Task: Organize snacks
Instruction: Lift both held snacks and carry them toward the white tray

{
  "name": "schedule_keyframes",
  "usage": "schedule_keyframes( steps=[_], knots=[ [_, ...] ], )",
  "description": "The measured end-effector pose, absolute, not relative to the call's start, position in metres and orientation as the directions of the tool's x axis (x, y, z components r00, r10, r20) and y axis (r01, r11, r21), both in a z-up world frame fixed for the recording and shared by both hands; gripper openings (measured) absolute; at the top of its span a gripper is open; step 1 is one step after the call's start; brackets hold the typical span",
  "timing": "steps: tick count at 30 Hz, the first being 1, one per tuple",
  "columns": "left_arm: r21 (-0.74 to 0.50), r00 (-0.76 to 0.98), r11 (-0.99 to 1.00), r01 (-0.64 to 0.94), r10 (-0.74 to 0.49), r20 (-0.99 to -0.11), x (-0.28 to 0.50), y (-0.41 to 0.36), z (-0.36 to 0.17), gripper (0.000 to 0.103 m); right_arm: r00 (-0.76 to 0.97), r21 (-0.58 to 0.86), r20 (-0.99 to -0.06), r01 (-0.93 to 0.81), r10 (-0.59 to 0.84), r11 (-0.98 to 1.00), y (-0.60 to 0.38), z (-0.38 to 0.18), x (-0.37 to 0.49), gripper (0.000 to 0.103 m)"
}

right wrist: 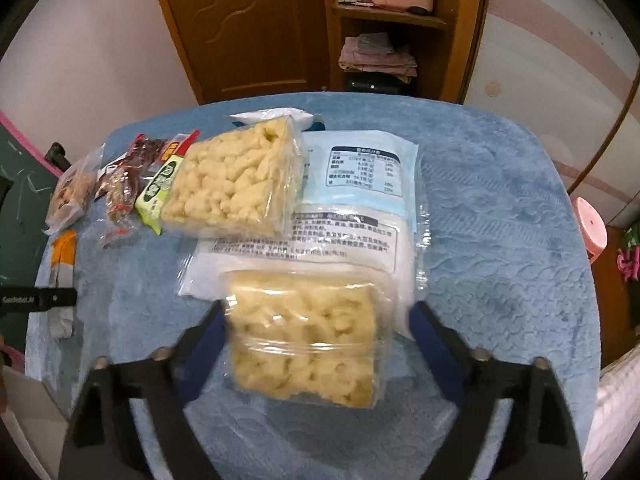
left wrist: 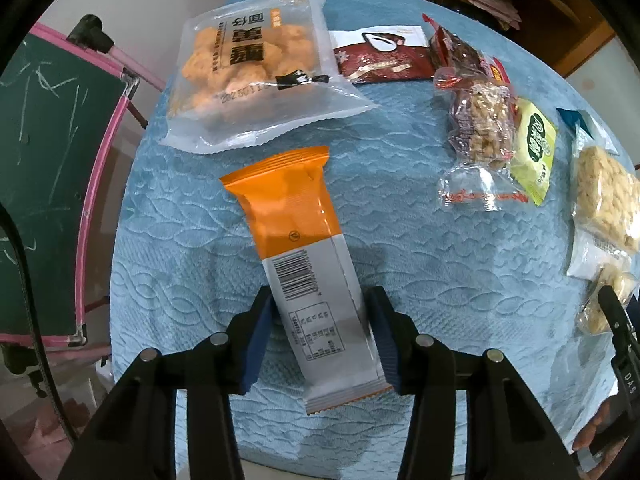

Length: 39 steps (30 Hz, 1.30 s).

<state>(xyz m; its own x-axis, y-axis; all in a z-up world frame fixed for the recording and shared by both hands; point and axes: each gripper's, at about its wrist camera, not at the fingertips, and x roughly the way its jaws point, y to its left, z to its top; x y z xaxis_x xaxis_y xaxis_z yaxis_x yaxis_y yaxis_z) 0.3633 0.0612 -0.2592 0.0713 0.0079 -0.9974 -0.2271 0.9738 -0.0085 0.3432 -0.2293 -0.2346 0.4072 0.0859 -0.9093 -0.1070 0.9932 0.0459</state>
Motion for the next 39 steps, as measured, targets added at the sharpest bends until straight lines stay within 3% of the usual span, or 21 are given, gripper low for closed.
schedule_keyframes(
  steps=[2,7,16,25,33,39],
  knots=[
    [-0.026,0.086,0.974,-0.227,-0.006,-0.996,0.361,0.061,-0.256,0.042,0.397,0.049,-0.914,-0.097,0.083,0.994,-0.231,-0.231,0.341,0.071],
    [-0.072,0.129,0.973,-0.221,-0.044,-0.991,0.346,0.055,-0.239,0.041,0.385,0.112,-0.913,-0.083,0.136,0.990,-0.237,-0.218,0.326,0.070],
    [-0.130,0.324,0.986,-0.106,-0.089,-0.942,0.307,0.038,-0.143,0.041,0.382,0.227,-0.897,-0.034,0.222,0.973,-0.257,-0.183,0.288,0.070],
    [-0.131,0.365,0.991,-0.017,-0.116,-0.924,0.249,0.029,-0.111,0.041,0.299,0.201,-0.938,0.054,0.176,0.978,-0.289,-0.211,0.247,0.072],
    [-0.121,0.373,0.993,0.009,-0.116,-0.920,0.222,0.030,-0.106,0.041,0.272,0.079,-0.959,-0.003,0.076,0.997,-0.274,-0.230,0.210,0.073],
    [-0.132,0.393,0.991,0.008,-0.125,-0.911,0.208,0.037,-0.096,0.041,0.357,0.057,-0.932,-0.018,0.059,0.998,-0.268,-0.202,0.190,0.071]
  ],
)
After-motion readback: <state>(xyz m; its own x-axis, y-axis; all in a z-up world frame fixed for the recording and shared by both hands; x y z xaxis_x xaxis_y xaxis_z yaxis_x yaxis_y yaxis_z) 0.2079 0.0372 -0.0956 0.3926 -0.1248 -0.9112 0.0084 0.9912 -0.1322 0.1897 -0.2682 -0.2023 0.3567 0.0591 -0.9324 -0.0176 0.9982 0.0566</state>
